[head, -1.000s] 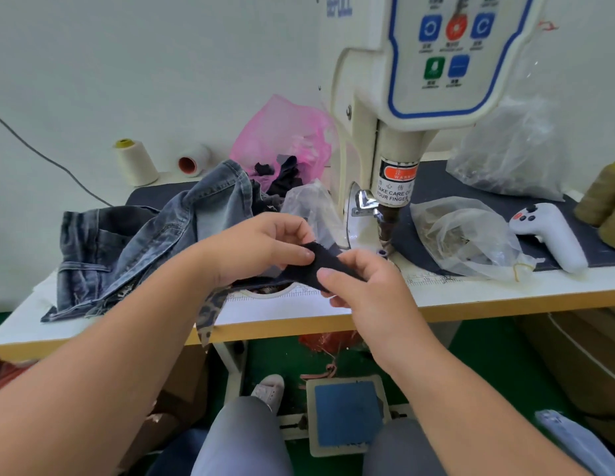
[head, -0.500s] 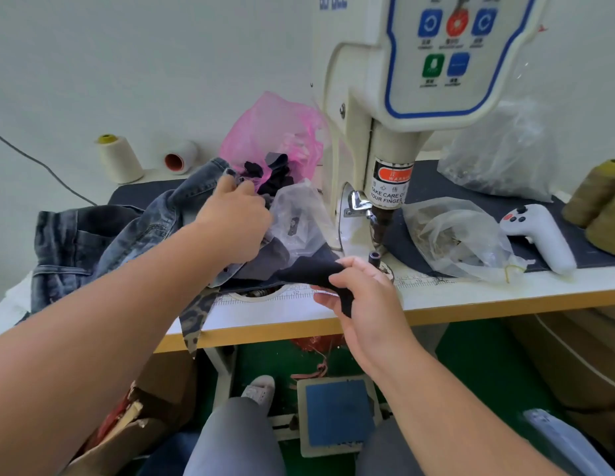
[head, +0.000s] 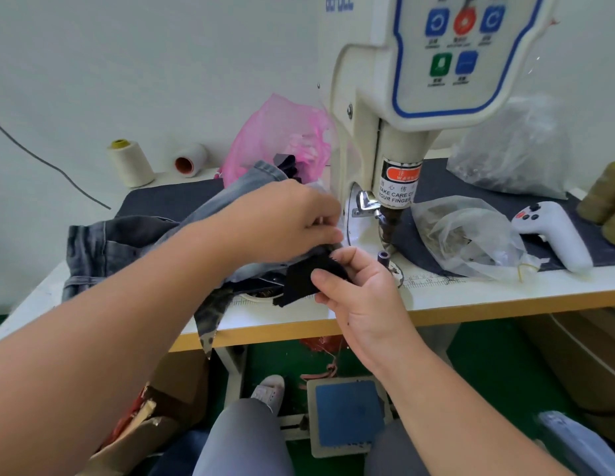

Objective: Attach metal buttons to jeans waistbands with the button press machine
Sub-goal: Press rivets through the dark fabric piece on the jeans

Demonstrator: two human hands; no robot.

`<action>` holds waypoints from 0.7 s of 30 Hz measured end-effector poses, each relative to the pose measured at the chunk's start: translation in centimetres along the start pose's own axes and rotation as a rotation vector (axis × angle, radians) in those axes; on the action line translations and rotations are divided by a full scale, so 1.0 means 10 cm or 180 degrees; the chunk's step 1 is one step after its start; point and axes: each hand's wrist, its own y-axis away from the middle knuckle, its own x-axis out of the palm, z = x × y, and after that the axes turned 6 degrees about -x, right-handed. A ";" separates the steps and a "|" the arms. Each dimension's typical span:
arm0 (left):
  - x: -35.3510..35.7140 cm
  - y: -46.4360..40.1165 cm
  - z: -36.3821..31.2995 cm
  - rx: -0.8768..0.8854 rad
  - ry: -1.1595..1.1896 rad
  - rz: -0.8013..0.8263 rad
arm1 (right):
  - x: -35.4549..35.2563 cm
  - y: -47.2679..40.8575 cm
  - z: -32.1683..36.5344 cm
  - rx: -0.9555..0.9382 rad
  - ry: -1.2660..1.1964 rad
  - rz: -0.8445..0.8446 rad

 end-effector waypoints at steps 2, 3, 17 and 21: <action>0.03 -0.04 -0.08 0.0001 -0.0067 0.0051 | -0.05 0.01 0.01 -0.0046 -0.0058 -0.0078; 0.04 -0.07 -0.11 0.0013 -0.0156 0.0114 | -0.08 0.02 0.02 -0.0042 -0.0066 -0.0140; 0.09 -0.24 0.13 -0.0053 -0.0734 0.0418 | -0.42 0.21 0.03 -0.0120 0.1099 -0.0427; 0.09 -0.25 0.21 -0.0157 0.0057 0.0198 | -0.51 0.28 0.05 -0.0141 0.0938 -0.0648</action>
